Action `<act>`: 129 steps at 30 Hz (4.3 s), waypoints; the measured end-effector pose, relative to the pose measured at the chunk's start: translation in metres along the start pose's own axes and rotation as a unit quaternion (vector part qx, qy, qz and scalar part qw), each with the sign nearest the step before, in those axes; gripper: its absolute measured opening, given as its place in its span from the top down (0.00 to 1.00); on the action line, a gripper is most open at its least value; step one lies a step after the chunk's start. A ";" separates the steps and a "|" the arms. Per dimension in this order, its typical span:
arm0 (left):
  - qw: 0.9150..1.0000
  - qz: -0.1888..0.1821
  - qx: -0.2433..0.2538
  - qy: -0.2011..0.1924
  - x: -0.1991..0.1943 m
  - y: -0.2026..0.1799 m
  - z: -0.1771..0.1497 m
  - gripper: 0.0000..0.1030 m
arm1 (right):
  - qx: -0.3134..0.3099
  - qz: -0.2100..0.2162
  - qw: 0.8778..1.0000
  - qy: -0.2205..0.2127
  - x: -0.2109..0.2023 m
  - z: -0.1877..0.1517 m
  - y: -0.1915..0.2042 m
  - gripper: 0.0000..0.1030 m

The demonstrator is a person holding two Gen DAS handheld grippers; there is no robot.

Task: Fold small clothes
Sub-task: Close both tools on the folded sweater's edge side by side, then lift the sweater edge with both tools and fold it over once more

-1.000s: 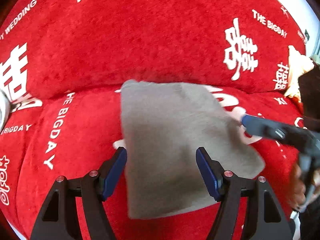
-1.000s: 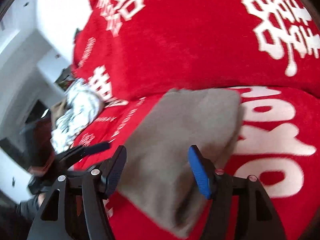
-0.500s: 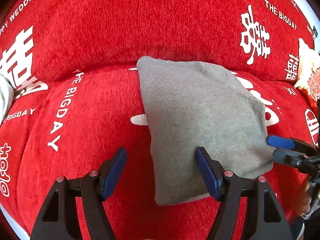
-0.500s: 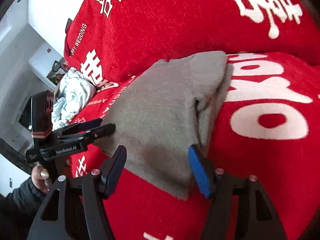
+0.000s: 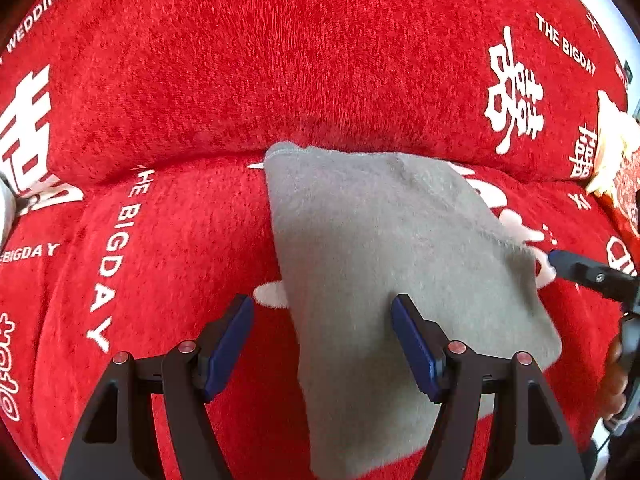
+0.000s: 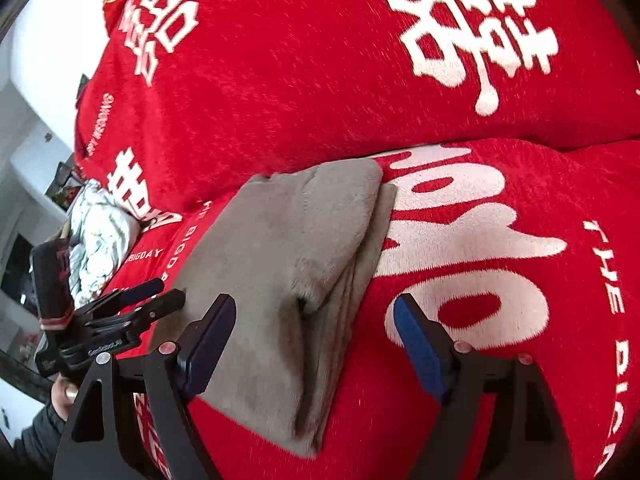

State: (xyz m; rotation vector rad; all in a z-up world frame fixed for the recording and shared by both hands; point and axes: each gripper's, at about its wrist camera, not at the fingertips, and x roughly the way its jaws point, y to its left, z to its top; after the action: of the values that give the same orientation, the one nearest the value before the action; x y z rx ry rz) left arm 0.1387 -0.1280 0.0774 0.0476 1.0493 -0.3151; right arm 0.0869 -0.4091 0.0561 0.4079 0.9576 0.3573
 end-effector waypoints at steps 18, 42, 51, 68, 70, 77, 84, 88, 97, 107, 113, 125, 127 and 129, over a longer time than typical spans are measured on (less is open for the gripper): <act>0.960 -0.162 -0.147 0.177 0.094 0.035 0.037 0.09 | 0.107 0.038 0.989 0.094 0.075 0.025 -0.025 0.19; 0.984 -0.131 -0.049 0.106 0.048 0.007 0.024 0.48 | 0.054 -0.011 0.996 0.077 0.077 0.023 0.040 0.56; 0.987 -0.121 -0.045 0.097 0.024 0.020 -0.001 0.49 | 0.032 -0.022 0.996 0.078 0.074 0.005 0.074 0.56; 0.990 -0.114 -0.042 0.074 -0.012 0.030 -0.043 0.49 | 0.012 -0.036 0.997 0.065 0.056 -0.037 0.108 0.56; 0.990 -0.112 -0.038 0.073 -0.016 0.031 -0.047 0.49 | 0.011 -0.037 0.997 0.063 0.054 -0.042 0.112 0.56; 0.991 -0.109 -0.035 0.069 -0.026 0.034 -0.059 0.49 | 0.008 -0.040 0.997 0.061 0.049 -0.057 0.122 0.56; 0.993 -0.100 -0.026 0.061 -0.038 0.036 -0.074 0.48 | 0.006 -0.039 0.997 0.059 0.044 -0.071 0.130 0.56; 0.993 -0.097 -0.023 0.056 -0.046 0.038 -0.084 0.48 | 0.004 -0.037 0.998 0.058 0.039 -0.081 0.135 0.56; 0.995 -0.088 -0.020 0.047 -0.062 0.038 -0.106 0.49 | -0.004 -0.033 0.998 0.052 0.028 -0.101 0.149 0.56; 0.995 -0.088 -0.022 0.042 -0.073 0.042 -0.121 0.49 | -0.007 -0.028 0.998 0.050 0.021 -0.119 0.157 0.56; 0.995 -0.089 -0.021 0.040 -0.078 0.046 -0.128 0.49 | -0.013 -0.029 0.998 0.051 0.019 -0.126 0.161 0.56; 0.996 -0.081 -0.014 0.030 -0.088 0.050 -0.147 0.48 | -0.014 -0.021 0.999 0.044 0.017 -0.143 0.169 0.56; 0.996 -0.079 -0.013 0.029 -0.090 0.049 -0.149 0.48 | -0.014 -0.019 0.999 0.044 0.016 -0.146 0.169 0.56; 0.997 -0.077 -0.012 0.027 -0.092 0.048 -0.151 0.48 | -0.016 -0.018 0.999 0.043 0.015 -0.148 0.170 0.56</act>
State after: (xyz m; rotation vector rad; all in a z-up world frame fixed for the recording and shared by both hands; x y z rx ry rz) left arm -0.0175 -0.0320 0.0746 -0.0464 1.1121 -0.4433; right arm -0.0493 -0.2284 0.0521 0.3476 1.0403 0.3589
